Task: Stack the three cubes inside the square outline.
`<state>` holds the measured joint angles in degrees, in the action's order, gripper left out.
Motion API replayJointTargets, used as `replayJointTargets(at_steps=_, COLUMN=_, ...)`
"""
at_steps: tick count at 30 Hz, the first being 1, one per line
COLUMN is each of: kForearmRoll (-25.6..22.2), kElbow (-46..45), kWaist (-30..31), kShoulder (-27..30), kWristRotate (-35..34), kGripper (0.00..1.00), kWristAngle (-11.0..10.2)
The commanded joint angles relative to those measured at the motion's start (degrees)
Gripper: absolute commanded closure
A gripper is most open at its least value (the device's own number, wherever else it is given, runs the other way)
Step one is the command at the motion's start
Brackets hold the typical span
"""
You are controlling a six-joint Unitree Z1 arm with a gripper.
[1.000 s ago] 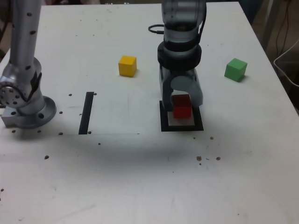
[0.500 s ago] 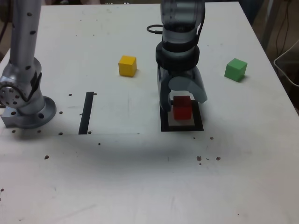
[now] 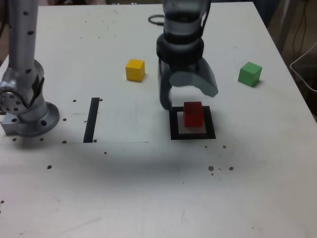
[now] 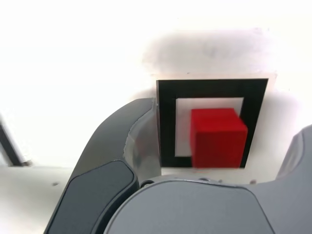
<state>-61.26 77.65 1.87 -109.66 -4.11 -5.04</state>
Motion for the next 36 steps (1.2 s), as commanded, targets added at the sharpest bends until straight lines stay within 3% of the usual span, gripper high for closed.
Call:
replayJointTargets(at_steps=1, kForearmRoll=-3.04, kElbow=1.58, kWaist=-0.18, kShoulder=1.55, kWristRotate=1.13, kGripper=0.01, kWristAngle=0.15)
replayJointTargets(at_steps=8, kForearmRoll=-6.75, kElbow=3.33, kWaist=-2.11, kShoulder=3.79, kWristRotate=6.79, kGripper=0.01, kWristAngle=1.54)
replayJointTargets(at_steps=14, kForearmRoll=-7.95, kElbow=2.24, kWaist=-5.39, kShoulder=4.73, kWristRotate=12.28, kGripper=0.01, kWristAngle=1.26)
replayJointTargets(at_steps=25, kForearmRoll=-14.36, kElbow=0.84, kWaist=-11.79, kShoulder=6.56, kWristRotate=23.71, kGripper=0.01, kWristAngle=-3.28)
replayJointTargets(at_steps=36, kForearmRoll=-13.65, kElbow=-2.25, kWaist=-18.82, kShoulder=8.86, kWristRotate=29.55, kGripper=0.01, kWristAngle=-5.44)
